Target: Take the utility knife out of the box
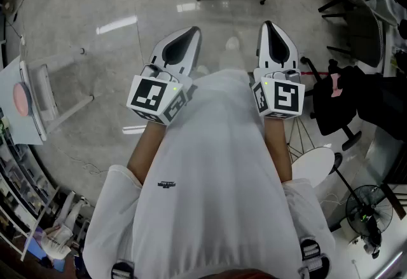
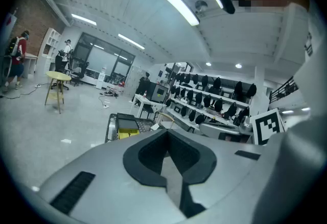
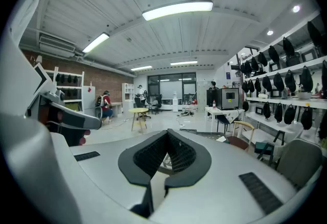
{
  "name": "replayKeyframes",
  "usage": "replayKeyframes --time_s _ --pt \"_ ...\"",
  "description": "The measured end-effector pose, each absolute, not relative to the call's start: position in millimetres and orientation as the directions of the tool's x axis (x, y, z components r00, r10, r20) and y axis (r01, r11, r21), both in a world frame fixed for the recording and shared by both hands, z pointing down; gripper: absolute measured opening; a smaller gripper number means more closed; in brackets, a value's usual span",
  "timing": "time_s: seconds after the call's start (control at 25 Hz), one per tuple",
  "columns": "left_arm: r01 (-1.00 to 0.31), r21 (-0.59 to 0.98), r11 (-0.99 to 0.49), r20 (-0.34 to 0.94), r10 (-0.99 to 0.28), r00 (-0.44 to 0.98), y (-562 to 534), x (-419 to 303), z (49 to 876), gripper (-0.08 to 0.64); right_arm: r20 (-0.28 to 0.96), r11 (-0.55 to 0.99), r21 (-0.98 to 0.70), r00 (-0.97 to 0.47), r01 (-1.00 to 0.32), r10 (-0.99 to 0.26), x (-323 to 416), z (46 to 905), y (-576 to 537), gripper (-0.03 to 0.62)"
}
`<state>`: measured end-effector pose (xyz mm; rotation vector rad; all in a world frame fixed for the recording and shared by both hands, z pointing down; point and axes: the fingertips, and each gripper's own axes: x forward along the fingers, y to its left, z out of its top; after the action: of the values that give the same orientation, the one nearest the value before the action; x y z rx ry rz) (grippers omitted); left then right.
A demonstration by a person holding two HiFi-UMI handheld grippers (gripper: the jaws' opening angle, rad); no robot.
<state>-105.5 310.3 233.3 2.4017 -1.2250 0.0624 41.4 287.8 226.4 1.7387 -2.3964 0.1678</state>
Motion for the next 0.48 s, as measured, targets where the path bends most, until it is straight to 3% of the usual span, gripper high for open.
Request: replayKeyframes --time_s 0.48 --pt "-0.808 0.352 -0.473 0.238 -0.790 0.566 329.8 -68.1 214.5 0.002 0.203 0.367 -0.027 -0.365 -0.930 -0.909 72.5 214.8 308.3 -0.003"
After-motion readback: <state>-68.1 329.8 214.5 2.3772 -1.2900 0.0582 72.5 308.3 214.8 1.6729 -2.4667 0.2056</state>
